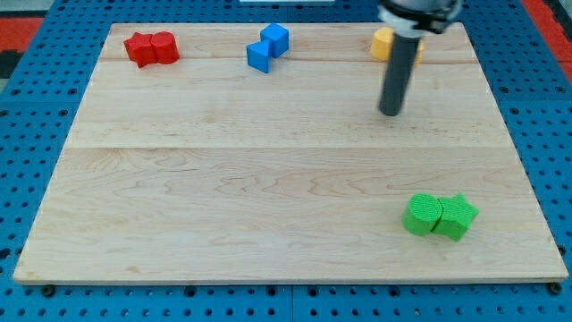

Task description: Push the yellow heart to the right of the blue cube

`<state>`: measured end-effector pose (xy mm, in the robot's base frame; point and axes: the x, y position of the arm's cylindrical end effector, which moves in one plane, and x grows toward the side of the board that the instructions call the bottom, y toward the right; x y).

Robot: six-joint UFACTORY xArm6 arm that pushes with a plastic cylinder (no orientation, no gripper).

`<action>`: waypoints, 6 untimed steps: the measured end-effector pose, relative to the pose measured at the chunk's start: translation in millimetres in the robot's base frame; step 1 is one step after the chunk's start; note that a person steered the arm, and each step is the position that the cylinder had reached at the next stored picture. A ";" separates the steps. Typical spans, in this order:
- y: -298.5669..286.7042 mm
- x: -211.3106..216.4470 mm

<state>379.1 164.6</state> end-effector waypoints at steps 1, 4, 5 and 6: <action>55.9 -33.1; -5.8 -140.0; -37.0 -155.6; -73.4 -167.9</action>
